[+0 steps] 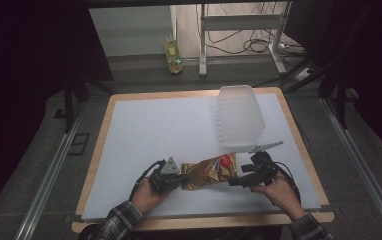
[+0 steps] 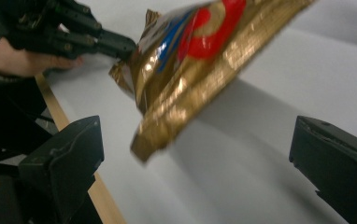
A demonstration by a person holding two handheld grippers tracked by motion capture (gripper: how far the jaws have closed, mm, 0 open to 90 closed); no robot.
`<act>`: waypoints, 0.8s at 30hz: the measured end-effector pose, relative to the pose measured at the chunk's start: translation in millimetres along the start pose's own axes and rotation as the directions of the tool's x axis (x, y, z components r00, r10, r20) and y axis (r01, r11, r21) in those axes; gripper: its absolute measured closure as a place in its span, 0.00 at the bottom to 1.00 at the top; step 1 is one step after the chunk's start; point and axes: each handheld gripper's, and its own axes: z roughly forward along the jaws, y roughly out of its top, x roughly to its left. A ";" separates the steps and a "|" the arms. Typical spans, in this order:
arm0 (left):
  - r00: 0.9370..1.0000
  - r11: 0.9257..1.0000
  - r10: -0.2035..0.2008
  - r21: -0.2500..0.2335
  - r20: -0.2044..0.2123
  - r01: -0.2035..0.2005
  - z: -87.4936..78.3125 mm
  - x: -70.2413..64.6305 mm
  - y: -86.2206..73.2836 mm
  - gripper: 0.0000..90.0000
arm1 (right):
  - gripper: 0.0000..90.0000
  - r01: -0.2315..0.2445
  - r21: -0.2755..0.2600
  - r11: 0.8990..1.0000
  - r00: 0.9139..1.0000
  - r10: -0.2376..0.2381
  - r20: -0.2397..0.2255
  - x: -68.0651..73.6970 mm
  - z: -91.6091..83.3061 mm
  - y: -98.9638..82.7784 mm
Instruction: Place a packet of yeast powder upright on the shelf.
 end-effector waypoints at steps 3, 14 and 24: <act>1.000 1.000 -0.001 -0.001 0.001 0.001 0.0 0.1 -0.1 1.00 | 0.13 -0.036 0.002 0.999 0.999 0.036 -0.019 0.2 6.6 9.4; 1.000 1.000 0.000 -0.004 -0.002 0.000 -0.2 -0.2 -0.3 1.00 | 0.66 -0.123 0.024 0.992 0.988 0.125 -0.092 -4.6 28.4 31.1; 1.000 1.000 0.017 -0.015 -0.003 -0.017 -3.4 0.4 -1.6 0.96 | 0.83 -0.128 0.014 0.992 0.982 0.129 -0.136 -4.7 27.5 31.7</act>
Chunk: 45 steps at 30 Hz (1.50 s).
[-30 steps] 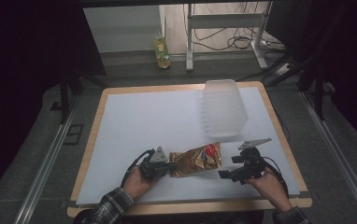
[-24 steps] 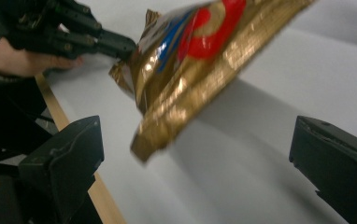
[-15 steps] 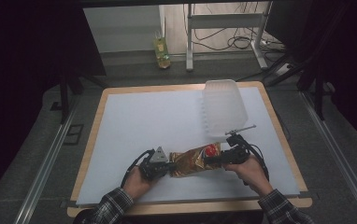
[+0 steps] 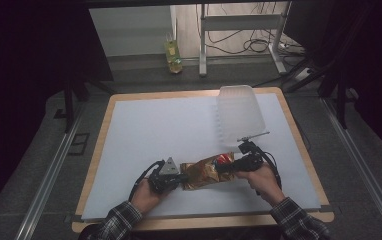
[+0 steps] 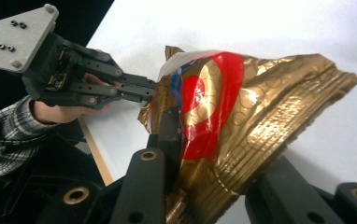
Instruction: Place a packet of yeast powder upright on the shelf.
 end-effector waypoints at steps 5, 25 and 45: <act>1.000 1.000 0.002 -0.011 0.002 -0.002 -3.8 -0.4 0.7 0.93 | 0.84 0.030 -0.011 1.000 1.000 -0.030 -0.010 4.9 -2.5 0.6; 0.999 0.995 -0.003 -0.098 -0.033 0.000 -21.5 2.9 2.1 0.60 | 0.85 0.165 -0.045 0.985 0.986 -0.164 0.037 23.3 -34.4 16.3; 0.998 0.990 -0.037 -0.137 -0.044 0.031 -22.3 4.8 2.8 0.17 | 0.85 0.335 -0.023 0.942 0.934 -0.329 0.137 35.9 -78.5 45.6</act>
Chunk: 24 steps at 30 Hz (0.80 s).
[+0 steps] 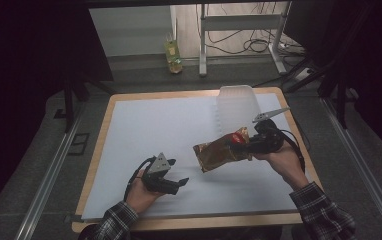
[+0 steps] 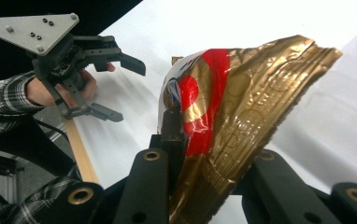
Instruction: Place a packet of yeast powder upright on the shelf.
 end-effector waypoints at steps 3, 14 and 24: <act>1.000 1.000 0.004 0.012 -0.002 -0.004 1.1 -0.4 -0.3 0.15 | 0.85 0.024 0.006 1.000 1.000 -0.024 0.014 -1.5 -4.5 4.1; 1.000 1.000 0.005 0.010 -0.006 -0.005 1.5 0.1 -0.7 0.05 | 0.85 0.101 0.018 0.995 0.994 -0.102 0.047 -4.9 -22.5 24.8; 1.000 1.000 0.004 0.013 0.000 -0.004 1.7 -0.3 -0.5 0.06 | 0.85 0.130 0.023 0.991 0.986 -0.132 0.106 -7.4 -38.9 45.5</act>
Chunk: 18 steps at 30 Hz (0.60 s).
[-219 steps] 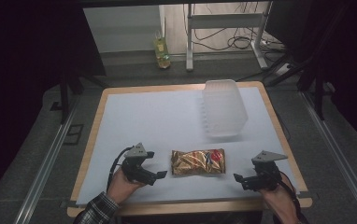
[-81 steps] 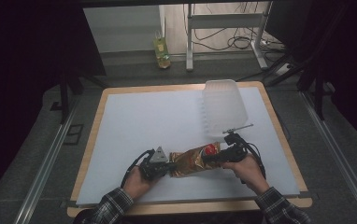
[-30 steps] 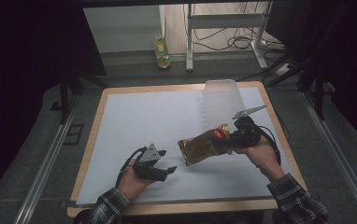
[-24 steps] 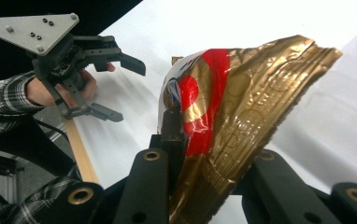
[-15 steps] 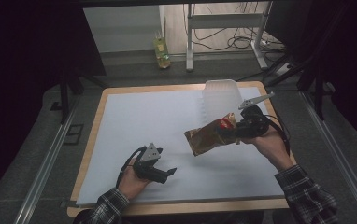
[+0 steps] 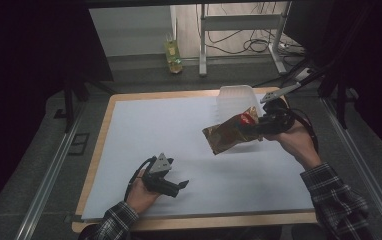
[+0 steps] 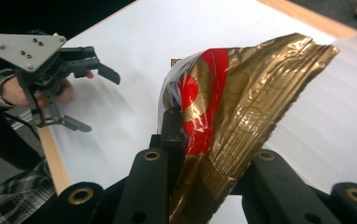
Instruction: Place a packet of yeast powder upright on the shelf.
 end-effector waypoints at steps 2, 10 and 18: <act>1.000 1.000 0.000 0.002 0.001 0.000 0.3 0.0 0.0 0.06 | 0.85 0.001 0.006 1.000 1.000 -0.001 0.023 -2.5 -3.7 4.2; 1.000 1.000 0.006 0.011 0.001 -0.006 0.5 0.2 -0.1 0.06 | 0.85 0.024 -0.003 1.000 0.997 -0.024 0.075 -12.1 -18.5 20.3; 1.000 1.000 0.013 0.008 0.001 -0.013 0.5 0.3 -0.6 0.06 | 0.85 0.105 0.000 0.995 0.991 -0.104 0.082 -23.7 -25.7 34.5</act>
